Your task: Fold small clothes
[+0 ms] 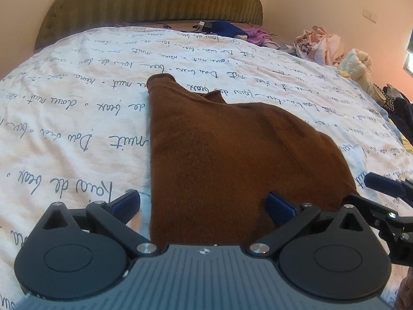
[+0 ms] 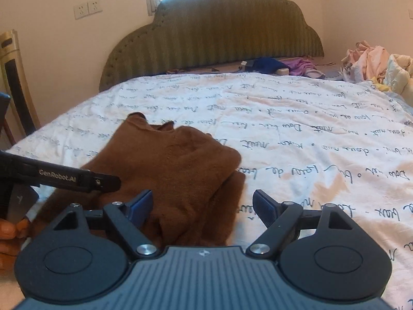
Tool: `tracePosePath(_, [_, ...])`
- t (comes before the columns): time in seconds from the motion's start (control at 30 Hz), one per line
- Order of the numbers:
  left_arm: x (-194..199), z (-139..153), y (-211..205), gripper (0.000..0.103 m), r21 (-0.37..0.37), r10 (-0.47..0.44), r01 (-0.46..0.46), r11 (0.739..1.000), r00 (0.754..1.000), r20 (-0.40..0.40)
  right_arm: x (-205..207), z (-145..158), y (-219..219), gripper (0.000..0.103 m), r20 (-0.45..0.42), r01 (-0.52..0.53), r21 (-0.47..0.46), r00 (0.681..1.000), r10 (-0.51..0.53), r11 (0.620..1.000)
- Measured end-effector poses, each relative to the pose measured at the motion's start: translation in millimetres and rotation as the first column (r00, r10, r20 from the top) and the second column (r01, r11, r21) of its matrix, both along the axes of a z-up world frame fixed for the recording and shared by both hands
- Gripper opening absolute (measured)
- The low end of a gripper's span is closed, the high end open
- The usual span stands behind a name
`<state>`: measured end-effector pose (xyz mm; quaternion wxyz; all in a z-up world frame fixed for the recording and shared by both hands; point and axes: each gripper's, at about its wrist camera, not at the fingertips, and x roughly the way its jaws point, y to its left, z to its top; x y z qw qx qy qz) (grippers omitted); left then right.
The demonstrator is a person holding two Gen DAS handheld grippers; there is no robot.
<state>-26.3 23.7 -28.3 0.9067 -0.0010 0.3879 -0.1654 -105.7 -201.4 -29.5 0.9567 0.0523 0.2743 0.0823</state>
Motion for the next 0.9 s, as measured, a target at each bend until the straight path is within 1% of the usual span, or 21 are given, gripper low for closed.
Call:
tracePosePath(0.03, [-5.7,-2.6,1.6,0.102,0.022,-0.005,0.004,1.000,1.000,0.001,-2.2,-0.6,4.1,0.084,-0.002,-0.012,-0.021,1.000,0.012,1.000])
tracePosePath(0.07, [-10.6,-6.8,4.5,0.102,0.032,-0.006,0.006,0.999,1.000,-0.002,-2.6,-4.1,8.5,0.084,-0.015,-0.014,-0.062,1.000,0.013,0.998])
tracePosePath(0.1, [-14.0,-10.9,8.6,0.103,0.029,-0.008,0.008,1.000,1.000,-0.004,-0.3,-12.6,13.3,0.084,-0.043,0.001,-0.139,0.999,-0.007,0.990])
tracePosePath(0.13, [-17.1,-14.5,13.5,0.103,0.026,-0.012,0.012,1.000,1.000,-0.005,2.3,-23.8,13.3,0.084,-0.067,0.000,-0.194,0.998,-0.014,0.981])
tracePosePath(0.17, [-19.3,-15.0,17.7,0.103,0.024,-0.012,0.012,1.000,1.000,-0.004,2.4,-30.9,5.5,0.084,-0.080,-0.008,-0.150,0.997,-0.004,0.989])
tracePosePath(0.23, [-25.6,-9.4,27.1,0.103,0.009,0.005,-0.005,1.000,1.000,-0.015,0.6,-30.2,-15.6,0.084,-0.117,0.015,0.005,0.993,-0.014,1.000])
tracePosePath(0.3, [-32.7,-2.4,38.9,0.102,-0.061,-0.017,0.014,0.998,0.999,-0.041,-6.6,-23.5,-24.3,0.084,-0.116,0.024,0.069,0.993,-0.016,0.997])
tracePosePath(0.37, [-38.9,0.6,45.3,0.103,-0.104,-0.052,0.044,0.994,0.996,-0.069,-10.1,-21.0,-31.3,0.084,-0.131,-0.005,0.165,0.991,0.027,0.986])
tracePosePath(0.4, [-40.1,-0.9,47.8,0.103,-0.137,-0.069,0.056,0.989,0.993,-0.097,-10.1,-22.0,-33.9,0.085,-0.144,-0.017,0.220,0.988,0.050,0.975])
tracePosePath(0.47, [-39.0,-9.0,51.9,0.101,-0.227,-0.101,0.063,0.972,0.982,-0.161,-5.0,-30.6,-35.0,0.085,-0.192,-0.034,0.319,0.976,0.099,0.947])
tracePosePath(0.5, [-39.5,-9.8,52.7,0.100,-0.242,-0.099,0.060,0.969,0.983,-0.152,-2.2,-36.1,-33.1,0.086,-0.211,-0.040,0.344,0.970,0.119,0.938])
tracePosePath(0.53, [-37.6,-10.7,53.1,0.091,-0.260,-0.100,0.057,0.964,0.983,-0.155,-2.3,-38.3,-27.4,0.086,-0.193,-0.049,0.332,0.974,0.119,0.942])
tracePosePath(0.57, [-33.9,-10.4,53.7,0.054,-0.285,-0.113,0.064,0.956,0.981,-0.161,-0.7,-37.5,-21.3,0.086,-0.185,-0.059,0.305,0.975,0.120,0.951])
tracePosePath(0.6, [-27.9,-10.9,52.3,0.032,-0.285,-0.106,0.047,0.957,0.975,-0.196,1.5,-36.2,-16.4,0.074,-0.182,-0.068,0.284,0.976,0.123,0.957])
tracePosePath(0.63, [-21.8,-12.1,53.3,0.025,-0.307,-0.101,0.025,0.951,0.967,-0.234,4.8,-34.6,-13.6,0.051,-0.186,-0.062,0.275,0.976,0.116,0.959])
tracePosePath(0.67, [-17.8,-12.1,54.9,0.017,-0.338,-0.116,0.025,0.941,0.960,-0.255,5.9,-33.3,-13.6,0.022,-0.185,-0.065,0.301,0.975,0.126,0.951])
tracePosePath(0.73, [-13.2,-10.0,56.6,0.015,-0.350,-0.121,0.013,0.937,0.950,-0.289,4.2,-25.4,-5.9,0.021,-0.166,-0.079,0.237,0.979,0.120,0.968])
tracePosePath(0.77, [-13.5,-7.6,57.8,0.014,-0.355,-0.127,0.014,0.935,0.947,-0.295,1.9,-21.9,-3.0,0.021,-0.160,-0.088,0.221,0.979,0.125,0.971])
tracePosePath(0.8, [-13.6,-5.0,60.0,0.014,-0.363,-0.132,0.013,0.932,0.944,-0.304,-0.8,-18.1,-2.8,0.020,-0.152,-0.093,0.218,0.980,0.128,0.971])
tracePosePath(0.9, [-16.0,1.4,67.3,0.013,-0.392,-0.150,0.009,0.920,0.932,-0.331,-8.9,-6.9,-7.9,0.019,-0.128,-0.107,0.260,0.981,0.144,0.960])
